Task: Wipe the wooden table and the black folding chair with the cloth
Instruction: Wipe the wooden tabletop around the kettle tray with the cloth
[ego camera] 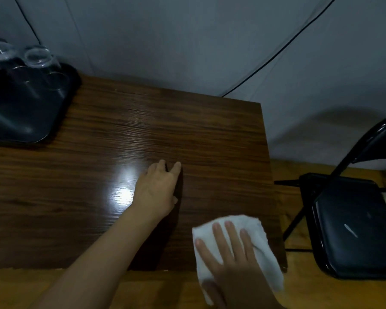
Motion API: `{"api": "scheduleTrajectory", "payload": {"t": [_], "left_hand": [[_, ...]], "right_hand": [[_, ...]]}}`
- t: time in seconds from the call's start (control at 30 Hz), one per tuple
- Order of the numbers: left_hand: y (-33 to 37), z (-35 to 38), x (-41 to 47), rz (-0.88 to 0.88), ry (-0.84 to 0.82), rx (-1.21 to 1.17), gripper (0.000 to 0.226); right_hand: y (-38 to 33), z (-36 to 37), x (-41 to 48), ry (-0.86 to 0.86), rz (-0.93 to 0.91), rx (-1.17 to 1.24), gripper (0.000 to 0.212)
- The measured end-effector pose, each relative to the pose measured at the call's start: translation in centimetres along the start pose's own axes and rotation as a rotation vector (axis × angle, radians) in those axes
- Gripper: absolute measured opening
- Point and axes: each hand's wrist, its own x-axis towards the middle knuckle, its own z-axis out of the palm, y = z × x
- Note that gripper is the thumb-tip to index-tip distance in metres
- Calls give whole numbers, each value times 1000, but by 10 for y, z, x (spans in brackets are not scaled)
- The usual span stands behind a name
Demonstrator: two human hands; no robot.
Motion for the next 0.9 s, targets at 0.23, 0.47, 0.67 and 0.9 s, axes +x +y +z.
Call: {"api": "scheduleTrajectory", "payload": {"t": [0.23,0.47,0.67,0.9], "left_hand": [[6,1,16,-40,-54,143,79],[3,14,12,-34,-21,54,90],[-2,19,14,-66,20,2,93],[-5,19,18,-107,18,15,96]], "right_hand": [[45,-13,42,73,-91,20,79],[114,-62,196,128,5,123,63],[166,-127,330,163,154,180,58],[170,-144,362,206,170,214,57]]}}
